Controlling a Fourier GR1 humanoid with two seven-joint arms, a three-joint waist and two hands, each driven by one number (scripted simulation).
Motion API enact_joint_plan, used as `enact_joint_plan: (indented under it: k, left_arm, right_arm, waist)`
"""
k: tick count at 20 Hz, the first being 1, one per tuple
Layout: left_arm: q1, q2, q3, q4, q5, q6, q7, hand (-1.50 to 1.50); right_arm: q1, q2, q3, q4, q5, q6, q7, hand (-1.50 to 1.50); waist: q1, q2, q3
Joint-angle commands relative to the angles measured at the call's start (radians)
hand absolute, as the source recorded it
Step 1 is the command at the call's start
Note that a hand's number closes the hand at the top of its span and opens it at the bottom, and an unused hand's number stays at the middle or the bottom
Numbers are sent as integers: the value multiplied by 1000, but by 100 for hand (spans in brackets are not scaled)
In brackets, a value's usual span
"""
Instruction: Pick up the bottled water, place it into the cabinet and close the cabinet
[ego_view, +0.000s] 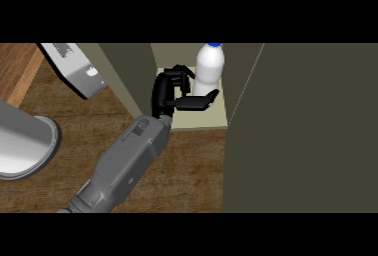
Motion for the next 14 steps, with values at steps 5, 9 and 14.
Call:
enact_joint_plan:
  k: [5, 9, 14]
  left_arm:
    - [-194, 23, -12, 278, -79, 63, 8, 150]
    - [-182, 19, 31, 401, -68, 70, -45, 150]
    - [-238, 26, 123, 467, -19, 106, -71, 150]
  right_arm:
    - [-9, -8, -35, -17, -96, 44, 9, -150]
    - [-20, -4, -65, 20, -120, 69, -30, -150]
    - [1, -7, -61, -53, -112, 71, 8, -150]
  waist:
    - [-18, 9, 1]
    - [-30, 17, 1]
    - [-40, 23, -1]
